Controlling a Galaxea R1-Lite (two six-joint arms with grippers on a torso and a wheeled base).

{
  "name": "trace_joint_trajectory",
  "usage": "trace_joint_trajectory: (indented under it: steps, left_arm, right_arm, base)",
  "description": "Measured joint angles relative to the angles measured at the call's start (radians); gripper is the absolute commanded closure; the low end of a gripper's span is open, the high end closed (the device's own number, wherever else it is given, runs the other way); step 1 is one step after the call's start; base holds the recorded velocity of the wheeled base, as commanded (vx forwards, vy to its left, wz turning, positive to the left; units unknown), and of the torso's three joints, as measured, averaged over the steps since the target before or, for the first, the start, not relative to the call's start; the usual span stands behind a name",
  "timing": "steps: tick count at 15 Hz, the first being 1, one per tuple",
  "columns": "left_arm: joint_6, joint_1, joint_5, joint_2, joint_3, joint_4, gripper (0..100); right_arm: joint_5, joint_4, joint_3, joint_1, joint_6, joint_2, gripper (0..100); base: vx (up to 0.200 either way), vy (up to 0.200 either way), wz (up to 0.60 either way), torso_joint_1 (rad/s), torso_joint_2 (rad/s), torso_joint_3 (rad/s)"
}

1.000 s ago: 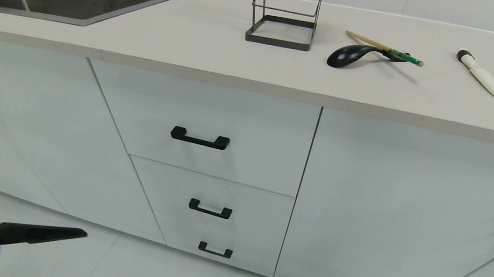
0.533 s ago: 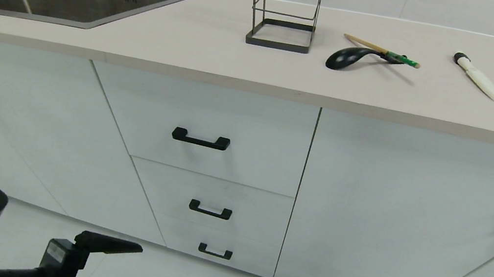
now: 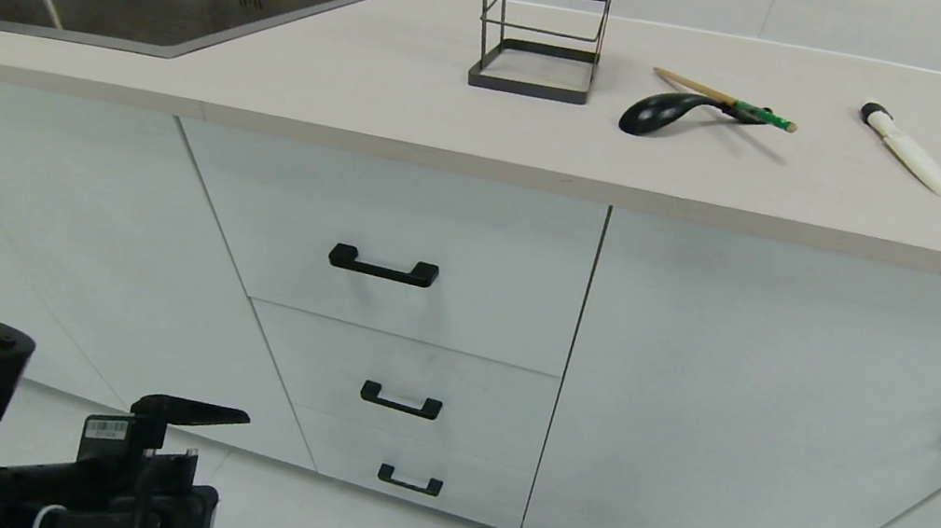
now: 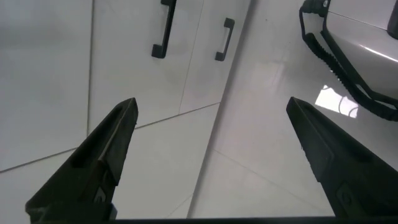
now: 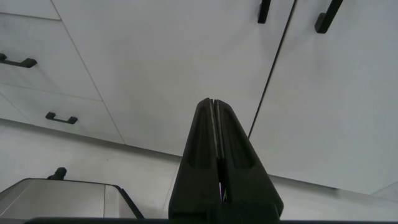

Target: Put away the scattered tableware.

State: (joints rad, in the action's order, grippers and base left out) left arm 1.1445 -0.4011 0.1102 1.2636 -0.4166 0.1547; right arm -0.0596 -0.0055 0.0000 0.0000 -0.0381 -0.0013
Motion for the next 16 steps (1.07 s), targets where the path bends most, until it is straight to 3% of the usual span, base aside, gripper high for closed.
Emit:
trace_joint_trajectory:
  steps: [5, 10, 16]
  left_arm:
    - [0.003, -0.002, -0.055, 0.137, 0.008, 0.019, 0]
    - [0.002, -0.024, -0.074, 0.279, -0.006, 0.14, 0]
    - [0.005, -0.069, -0.075, 0.438, -0.127, 0.156, 0]
  right_arm:
    - [0.0, 0.0, 0.0, 0.0, 0.0, 0.0, 100]
    - [0.0, 0.0, 0.0, 0.0, 0.0, 0.0, 100]
    - [0.0, 0.0, 0.0, 0.0, 0.0, 0.0, 100]
  base:
    - [0.0, 0.0, 0.0, 0.0, 0.0, 0.0]
    - [0.0, 0.0, 0.0, 0.0, 0.0, 0.0]
    - [0.0, 0.0, 0.0, 0.0, 0.0, 0.0]
